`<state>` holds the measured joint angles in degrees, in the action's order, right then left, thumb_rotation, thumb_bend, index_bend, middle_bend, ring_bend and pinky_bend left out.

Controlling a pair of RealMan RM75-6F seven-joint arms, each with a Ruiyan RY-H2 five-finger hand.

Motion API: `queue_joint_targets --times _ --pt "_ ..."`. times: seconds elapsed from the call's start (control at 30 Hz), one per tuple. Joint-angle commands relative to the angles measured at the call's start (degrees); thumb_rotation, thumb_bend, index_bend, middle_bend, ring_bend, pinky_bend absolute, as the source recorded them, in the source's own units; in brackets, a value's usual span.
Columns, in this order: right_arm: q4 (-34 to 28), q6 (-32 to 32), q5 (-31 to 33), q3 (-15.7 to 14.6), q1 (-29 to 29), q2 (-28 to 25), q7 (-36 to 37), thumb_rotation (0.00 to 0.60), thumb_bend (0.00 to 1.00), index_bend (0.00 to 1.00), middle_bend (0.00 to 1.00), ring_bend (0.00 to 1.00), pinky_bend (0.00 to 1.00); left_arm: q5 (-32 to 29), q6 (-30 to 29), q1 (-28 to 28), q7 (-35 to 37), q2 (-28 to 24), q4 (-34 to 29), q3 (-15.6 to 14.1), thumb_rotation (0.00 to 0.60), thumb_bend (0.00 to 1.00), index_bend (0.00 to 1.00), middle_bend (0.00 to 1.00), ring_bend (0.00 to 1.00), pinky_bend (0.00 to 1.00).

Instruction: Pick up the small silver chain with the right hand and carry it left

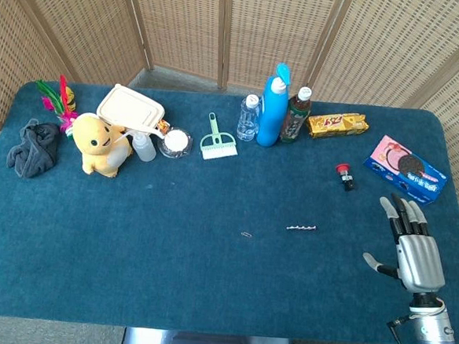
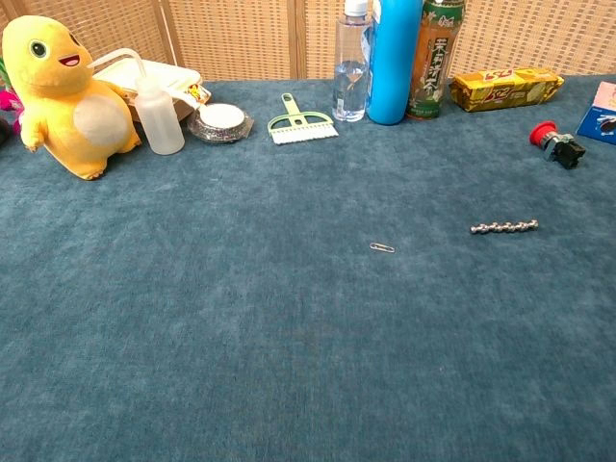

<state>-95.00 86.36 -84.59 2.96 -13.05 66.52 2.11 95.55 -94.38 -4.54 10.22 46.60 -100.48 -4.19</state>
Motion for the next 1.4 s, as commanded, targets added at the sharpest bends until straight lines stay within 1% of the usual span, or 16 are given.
queue_joint_targets --times 0.03,0.23,0.3,0.33,0.37,0.5,0.7,0.83,0.93,0.97,1.07,1.1,1.13,1.23,1.27,1.4 --pt "0.05 -0.13 -0.14 0.20 0.15 -0.07 0.35 0.600 0.13 0.00 0.00 0.00 0.00 0.04 -0.23 -0.09 0.14 0.00 0.08 0.05 0.600 0.36 0.00 0.00 0.00 0.05" --pt "0.17 -0.58 -1.26 0.21 0.21 0.17 0.32 0.600 0.14 0.00 0.00 0.00 0.00 0.03 -0.75 -0.29 0.53 -0.12 0.22 0.13 0.600 0.36 0.00 0.00 0.00 0.05" --pt "-0.09 -1.87 -1.63 -0.30 -0.05 -0.03 0.10 0.600 0.19 0.02 0.00 0.00 0.00 0.25 -0.94 -0.31 0.77 -0.19 0.33 0.11 0.600 0.36 0.00 0.00 0.00 0.05" --pt "-0.56 -2.91 -1.72 -0.58 -0.33 -0.31 -0.01 0.600 0.21 0.04 0.00 0.00 0.00 0.30 -1.02 -0.34 0.87 -0.23 0.47 0.11 0.600 0.36 0.00 0.00 0.00 0.05" --pt "-0.87 -3.54 -1.84 -0.70 -0.55 -0.42 0.01 0.600 0.23 0.07 0.00 0.00 0.00 0.27 -1.05 -0.35 0.84 -0.24 0.54 0.12 0.600 0.36 0.00 0.00 0.00 0.05" --pt "-0.98 -7.09 -1.46 -0.90 -1.92 0.06 0.11 0.600 0.28 0.21 0.00 0.00 0.00 0.27 -1.30 -0.38 0.60 -0.20 0.33 0.26 0.600 0.36 0.00 0.00 0.00 0.05" --pt "2.62 -14.00 2.56 0.85 -5.51 4.42 -3.21 0.600 0.30 0.33 0.00 0.00 0.00 0.52 -0.93 -0.18 -1.11 0.06 -0.34 0.30 0.600 0.36 0.00 0.00 0.00 0.05" --pt "4.59 -17.69 4.76 1.98 -7.92 7.97 -6.41 0.600 0.30 0.33 0.00 0.00 0.00 -0.21 -0.09 0.09 -2.05 0.23 -0.66 0.45 0.600 0.36 0.00 0.00 0.00 0.05" --pt "5.36 -20.12 6.65 2.81 -9.58 10.09 -9.21 0.600 0.30 0.30 0.00 0.00 0.00 -1.15 0.78 0.43 -2.26 0.29 -0.83 0.68 0.600 0.36 0.00 0.00 0.00 0.05" --pt "5.50 -20.52 7.05 2.99 -9.89 10.47 -9.88 0.600 0.30 0.28 0.00 0.00 0.00 -1.35 0.94 0.49 -2.29 0.29 -0.85 0.73 0.600 0.36 0.00 0.00 0.00 0.05" --pt "6.18 -25.00 10.89 4.31 -13.01 12.71 -15.86 0.600 0.30 0.14 0.00 0.00 0.00 -2.98 2.49 1.18 -2.20 0.34 -0.77 1.18 0.600 0.36 0.00 0.00 0.00 0.05" --pt "6.01 -25.62 12.04 4.71 -13.53 13.01 -17.15 0.600 0.30 0.11 0.00 0.00 0.00 -3.24 2.79 1.31 -2.14 0.33 -0.73 1.26 0.600 0.36 0.00 0.00 0.00 0.05" --pt "5.69 -26.21 13.25 5.10 -14.08 13.27 -18.58 0.600 0.30 0.10 0.00 0.00 0.00 -3.54 3.12 1.46 -2.03 0.31 -0.70 1.34 0.600 0.36 0.00 0.00 0.00 0.05" --pt "5.09 -27.33 15.56 5.74 -15.25 13.67 -21.29 0.600 0.29 0.11 0.00 0.00 0.00 -4.23 3.81 1.77 -1.63 0.22 -0.57 1.52 0.600 0.36 0.00 0.00 0.00 0.05" --pt "4.78 -27.63 16.26 5.94 -15.68 13.84 -22.12 0.600 0.29 0.14 0.00 0.00 0.00 -4.50 4.04 1.87 -1.43 0.17 -0.48 1.59 0.600 0.36 0.00 0.00 0.00 0.05" --pt "4.33 -28.51 18.41 6.28 -16.88 14.41 -24.32 0.600 0.29 0.31 0.00 0.00 0.00 -5.08 4.44 2.05 -0.72 -0.04 -0.26 1.77 0.600 0.36 0.00 0.00 0.00 0.05"
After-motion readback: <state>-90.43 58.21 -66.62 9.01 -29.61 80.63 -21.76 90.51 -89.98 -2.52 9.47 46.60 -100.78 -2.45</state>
